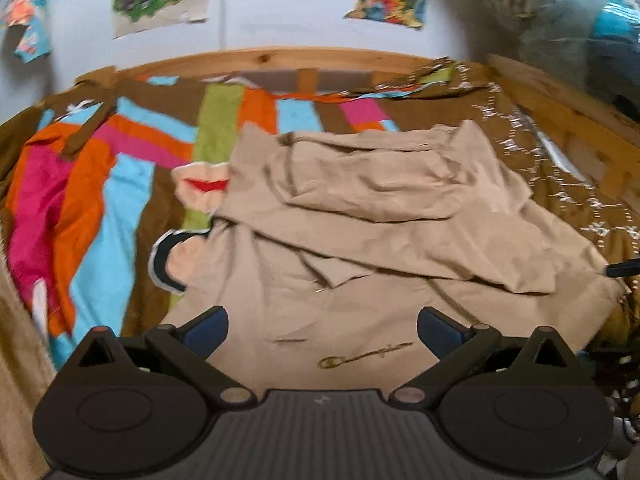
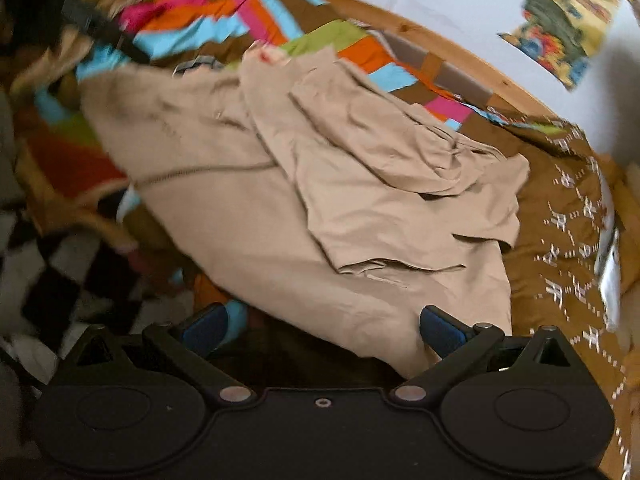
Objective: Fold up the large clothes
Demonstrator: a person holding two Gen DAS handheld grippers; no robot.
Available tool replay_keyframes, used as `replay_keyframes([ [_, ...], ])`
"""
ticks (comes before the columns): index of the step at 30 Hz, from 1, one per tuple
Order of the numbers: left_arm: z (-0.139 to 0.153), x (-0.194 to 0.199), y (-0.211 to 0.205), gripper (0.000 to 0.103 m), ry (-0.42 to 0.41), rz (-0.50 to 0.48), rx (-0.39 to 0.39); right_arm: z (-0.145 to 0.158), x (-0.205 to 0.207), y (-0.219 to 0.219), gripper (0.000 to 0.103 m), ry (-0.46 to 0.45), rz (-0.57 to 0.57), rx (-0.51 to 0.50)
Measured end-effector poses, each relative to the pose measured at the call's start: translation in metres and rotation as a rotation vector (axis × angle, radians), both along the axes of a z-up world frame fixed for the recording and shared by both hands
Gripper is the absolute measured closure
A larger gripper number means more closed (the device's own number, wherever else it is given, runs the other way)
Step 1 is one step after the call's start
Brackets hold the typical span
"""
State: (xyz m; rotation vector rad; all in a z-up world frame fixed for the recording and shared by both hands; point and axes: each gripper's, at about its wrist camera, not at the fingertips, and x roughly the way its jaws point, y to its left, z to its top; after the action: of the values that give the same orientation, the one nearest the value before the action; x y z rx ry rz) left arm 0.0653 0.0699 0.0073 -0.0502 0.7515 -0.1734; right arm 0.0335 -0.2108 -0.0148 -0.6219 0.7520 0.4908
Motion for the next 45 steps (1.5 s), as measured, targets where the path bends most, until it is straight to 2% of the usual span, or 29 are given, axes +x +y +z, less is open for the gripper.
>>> replay_keyframes([
  [5, -0.007, -0.001, -0.002, 0.001, 0.011, -0.047, -0.055, -0.016, 0.017, 0.019, 0.001, -0.012, 0.000, -0.019],
  [9, -0.003, -0.007, 0.000, 0.001, -0.045, -0.079, -0.104, -0.018, 0.036, 0.033, 0.001, -0.020, 0.016, -0.026],
  [12, 0.000, -0.010, -0.003, 0.001, -0.075, -0.133, -0.129, -0.002, 0.059, 0.035, 0.003, -0.037, -0.038, 0.037],
  [15, -0.002, -0.013, -0.014, 0.001, -0.075, -0.215, -0.120, 0.015, 0.087, 0.032, 0.003, -0.010, -0.113, 0.126],
  [18, -0.005, -0.017, -0.028, 0.001, -0.077, -0.286, -0.077, 0.026, 0.114, 0.026, 0.003, 0.045, -0.173, 0.208],
  [21, -0.014, -0.016, -0.036, 0.001, -0.044, -0.303, -0.016, 0.030, 0.131, 0.022, 0.003, 0.078, -0.206, 0.251],
  [26, -0.031, -0.005, -0.036, 0.001, 0.057, -0.226, 0.101, 0.028, 0.132, 0.026, 0.003, 0.080, -0.201, 0.258],
  [28, -0.034, 0.000, -0.030, 0.001, 0.082, -0.191, 0.119, 0.027, 0.127, 0.026, 0.003, 0.080, -0.188, 0.252],
  [32, -0.036, 0.003, -0.022, 0.001, 0.108, -0.180, 0.191, 0.024, 0.122, 0.022, 0.003, 0.077, -0.186, 0.254],
  [35, -0.043, 0.010, -0.018, 0.001, 0.175, -0.166, 0.259, 0.025, 0.125, 0.020, 0.003, 0.085, -0.201, 0.273],
  [38, -0.051, 0.020, -0.009, 0.001, 0.251, -0.139, 0.267, 0.028, 0.131, 0.022, 0.003, 0.077, -0.201, 0.282],
  [41, -0.052, 0.025, -0.007, 0.001, 0.276, -0.143, 0.293, 0.030, 0.135, 0.023, 0.003, 0.072, -0.191, 0.292],
  [45, -0.055, 0.030, -0.013, 0.003, 0.264, -0.175, 0.397, 0.029, 0.138, 0.018, 0.003, 0.078, -0.188, 0.307],
])
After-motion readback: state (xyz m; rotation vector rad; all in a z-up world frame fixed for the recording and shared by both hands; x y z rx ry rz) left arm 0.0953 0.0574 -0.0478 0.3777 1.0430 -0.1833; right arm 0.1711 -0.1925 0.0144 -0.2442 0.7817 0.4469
